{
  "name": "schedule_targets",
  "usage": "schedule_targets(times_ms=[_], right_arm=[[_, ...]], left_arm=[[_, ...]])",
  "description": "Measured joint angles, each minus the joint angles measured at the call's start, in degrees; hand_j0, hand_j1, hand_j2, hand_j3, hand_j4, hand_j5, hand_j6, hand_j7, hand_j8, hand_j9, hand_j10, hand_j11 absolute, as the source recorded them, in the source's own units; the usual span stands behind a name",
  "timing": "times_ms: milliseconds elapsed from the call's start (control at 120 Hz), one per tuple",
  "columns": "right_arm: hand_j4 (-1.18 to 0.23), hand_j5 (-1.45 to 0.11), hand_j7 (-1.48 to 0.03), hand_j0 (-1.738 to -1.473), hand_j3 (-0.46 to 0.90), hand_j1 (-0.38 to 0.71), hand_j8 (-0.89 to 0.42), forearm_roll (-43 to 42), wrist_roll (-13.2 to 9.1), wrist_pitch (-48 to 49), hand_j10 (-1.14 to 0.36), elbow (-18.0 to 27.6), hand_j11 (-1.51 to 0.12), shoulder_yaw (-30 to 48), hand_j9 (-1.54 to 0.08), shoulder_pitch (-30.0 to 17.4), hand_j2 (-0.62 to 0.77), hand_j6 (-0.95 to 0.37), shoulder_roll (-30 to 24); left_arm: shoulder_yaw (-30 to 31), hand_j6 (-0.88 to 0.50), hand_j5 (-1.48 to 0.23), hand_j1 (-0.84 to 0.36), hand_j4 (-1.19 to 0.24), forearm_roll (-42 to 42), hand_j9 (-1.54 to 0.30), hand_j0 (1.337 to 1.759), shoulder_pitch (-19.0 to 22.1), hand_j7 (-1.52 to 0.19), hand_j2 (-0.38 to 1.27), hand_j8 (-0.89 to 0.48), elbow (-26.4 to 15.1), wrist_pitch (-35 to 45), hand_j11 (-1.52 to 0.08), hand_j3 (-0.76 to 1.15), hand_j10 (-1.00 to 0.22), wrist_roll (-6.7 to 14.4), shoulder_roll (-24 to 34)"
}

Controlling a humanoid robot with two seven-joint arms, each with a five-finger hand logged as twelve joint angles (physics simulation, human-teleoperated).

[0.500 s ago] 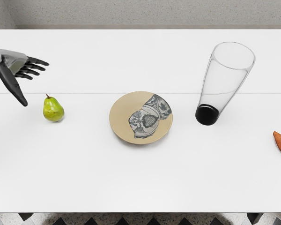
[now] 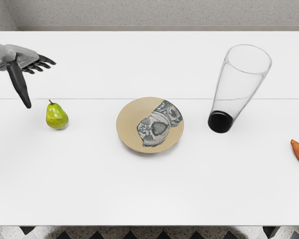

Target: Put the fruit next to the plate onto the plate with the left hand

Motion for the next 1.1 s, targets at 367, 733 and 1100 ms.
schedule_targets(times_ms=[367, 733, 1100], right_arm=[[0.0, 0.0, 0.0, -1.658, 0.0, -0.35, 0.0, 0.0, 0.0, 0.0, 0.0, 0.0, 0.0, 0.0, 0.0, -0.03, 0.0, 0.0, 0.0], [0.0, 0.0, 0.0, -1.658, 0.0, -0.35, 0.0, 0.0, 0.0, 0.0, 0.0, -0.08, 0.0, 0.0, 0.0, -0.56, 0.0, 0.0, 0.0], [0.0, 0.0, 0.0, -1.658, 0.0, -0.35, 0.0, -0.02, 0.0, 0.0, 0.0, -0.09, 0.0, -0.01, 0.0, -0.94, 0.0, 0.0, 0.0]], left_arm=[[2.99, -0.03, -0.03, 0.33, -0.02, 14.01, -0.03, 1.658, 3.48, -0.03, 0.0, -0.03, -5.17, 2.6, -0.03, 0.0, -0.02, 0.38, -4.43], [4.51, -0.03, -0.03, 0.32, -0.03, 16.9, -0.03, 1.658, 8.3, -0.03, 0.01, -0.03, -6.34, 9.9, -0.03, 0.0, -0.03, 0.4, -7.56], [4.63, -0.06, -0.07, 0.28, -0.06, 18.13, -0.07, 1.658, 9.33, -0.07, 0.01, -0.06, -6.35, 14.06, -0.07, 0.0, -0.06, 0.4, -7.45]])
